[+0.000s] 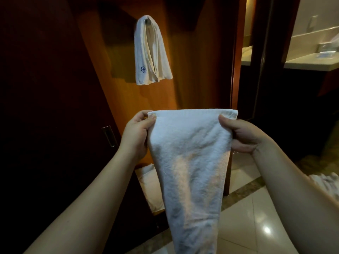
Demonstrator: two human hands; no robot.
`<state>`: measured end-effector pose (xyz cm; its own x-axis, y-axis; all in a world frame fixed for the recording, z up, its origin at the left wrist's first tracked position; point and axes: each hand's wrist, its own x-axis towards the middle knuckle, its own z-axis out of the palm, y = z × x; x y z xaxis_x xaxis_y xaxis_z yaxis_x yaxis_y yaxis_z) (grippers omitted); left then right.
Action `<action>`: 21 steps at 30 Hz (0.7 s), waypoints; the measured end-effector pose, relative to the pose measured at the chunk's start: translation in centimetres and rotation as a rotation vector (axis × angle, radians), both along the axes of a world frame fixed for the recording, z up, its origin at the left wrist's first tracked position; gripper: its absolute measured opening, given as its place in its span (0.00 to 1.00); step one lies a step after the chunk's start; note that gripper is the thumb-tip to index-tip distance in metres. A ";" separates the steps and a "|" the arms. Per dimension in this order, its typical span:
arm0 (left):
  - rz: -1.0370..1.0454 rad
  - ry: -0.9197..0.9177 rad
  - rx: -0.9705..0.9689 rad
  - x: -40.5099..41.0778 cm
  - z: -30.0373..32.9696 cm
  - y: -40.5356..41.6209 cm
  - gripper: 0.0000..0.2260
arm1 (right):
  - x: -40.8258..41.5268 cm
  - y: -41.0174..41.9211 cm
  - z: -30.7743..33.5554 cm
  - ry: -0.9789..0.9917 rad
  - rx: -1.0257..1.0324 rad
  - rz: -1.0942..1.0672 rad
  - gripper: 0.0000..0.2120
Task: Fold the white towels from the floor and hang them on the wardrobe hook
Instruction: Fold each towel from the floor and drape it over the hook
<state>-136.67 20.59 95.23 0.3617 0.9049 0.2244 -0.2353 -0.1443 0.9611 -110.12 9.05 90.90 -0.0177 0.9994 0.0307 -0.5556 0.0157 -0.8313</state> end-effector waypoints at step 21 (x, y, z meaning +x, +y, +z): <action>-0.027 0.093 -0.299 -0.7 -5.5 -2.2 0.12 | -5.4 1.3 -1.4 -0.080 -0.142 -0.295 0.21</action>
<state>-137.35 18.43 89.68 0.3926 0.9158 -0.0851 -0.1447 0.1528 0.9776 -115.55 10.37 89.47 0.2759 0.9561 -0.0993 -0.4772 0.0466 -0.8776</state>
